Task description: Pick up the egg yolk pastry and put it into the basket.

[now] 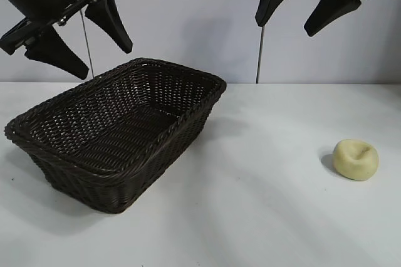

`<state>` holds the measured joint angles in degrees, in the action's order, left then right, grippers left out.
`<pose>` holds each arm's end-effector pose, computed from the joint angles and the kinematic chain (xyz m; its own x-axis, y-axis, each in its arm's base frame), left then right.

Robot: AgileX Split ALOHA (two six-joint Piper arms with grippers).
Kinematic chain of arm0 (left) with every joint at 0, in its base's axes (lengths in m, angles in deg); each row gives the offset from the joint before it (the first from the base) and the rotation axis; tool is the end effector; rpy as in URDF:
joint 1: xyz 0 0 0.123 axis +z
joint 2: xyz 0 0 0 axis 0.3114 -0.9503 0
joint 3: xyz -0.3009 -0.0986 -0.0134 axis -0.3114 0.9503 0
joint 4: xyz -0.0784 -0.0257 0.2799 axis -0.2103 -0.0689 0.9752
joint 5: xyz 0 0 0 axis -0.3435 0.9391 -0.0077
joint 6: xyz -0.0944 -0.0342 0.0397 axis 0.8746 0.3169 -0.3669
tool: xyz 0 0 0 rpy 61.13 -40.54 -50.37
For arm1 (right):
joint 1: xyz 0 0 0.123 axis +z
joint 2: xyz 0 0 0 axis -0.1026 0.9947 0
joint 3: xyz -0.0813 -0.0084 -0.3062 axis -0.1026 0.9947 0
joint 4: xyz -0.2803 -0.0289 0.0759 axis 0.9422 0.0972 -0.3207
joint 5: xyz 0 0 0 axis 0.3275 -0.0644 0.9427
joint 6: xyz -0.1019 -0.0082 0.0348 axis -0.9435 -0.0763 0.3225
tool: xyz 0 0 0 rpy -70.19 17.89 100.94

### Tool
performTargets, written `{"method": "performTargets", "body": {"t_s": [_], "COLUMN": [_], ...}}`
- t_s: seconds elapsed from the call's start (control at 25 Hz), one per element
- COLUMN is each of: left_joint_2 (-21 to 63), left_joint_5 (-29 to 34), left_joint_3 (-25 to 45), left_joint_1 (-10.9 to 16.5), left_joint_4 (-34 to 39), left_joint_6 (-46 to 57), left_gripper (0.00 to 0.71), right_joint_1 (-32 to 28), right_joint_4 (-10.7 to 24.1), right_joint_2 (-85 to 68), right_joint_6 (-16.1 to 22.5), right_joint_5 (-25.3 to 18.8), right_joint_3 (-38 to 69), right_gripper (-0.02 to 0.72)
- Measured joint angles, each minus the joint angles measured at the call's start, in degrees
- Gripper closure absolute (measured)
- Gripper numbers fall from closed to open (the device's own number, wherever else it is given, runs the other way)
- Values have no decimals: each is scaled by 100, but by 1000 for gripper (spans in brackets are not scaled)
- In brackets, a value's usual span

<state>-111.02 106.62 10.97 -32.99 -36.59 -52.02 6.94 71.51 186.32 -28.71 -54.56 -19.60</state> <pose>0.3973 -0.1546 0.2575 -0.9571 -0.0275 -0.2883 0.1290 0.8509 -0.5093 0.4430 0.1213 0.3168 -0.8624 -0.1479 -0.4841 -0.2656 0.9464 0.1840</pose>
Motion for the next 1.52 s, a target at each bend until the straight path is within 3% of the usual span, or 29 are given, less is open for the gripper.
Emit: {"method": "performTargets", "body": {"t_s": [0.88,1.52], "left_joint_2": [5,1035], "left_joint_5": [85,679], "left_joint_3": [-43,0], "left_joint_1": [0,0], "left_joint_4": [0,948], "left_joint_6": [17,1803], "left_gripper": [184,184], "right_joint_1": [0,0], "right_joint_4": [0,96], "right_joint_2": [0,0], "right_joint_6": [0,0], "right_joint_5": [-90,-277], "right_joint_3": [0,0], "right_gripper": [113,113]}}
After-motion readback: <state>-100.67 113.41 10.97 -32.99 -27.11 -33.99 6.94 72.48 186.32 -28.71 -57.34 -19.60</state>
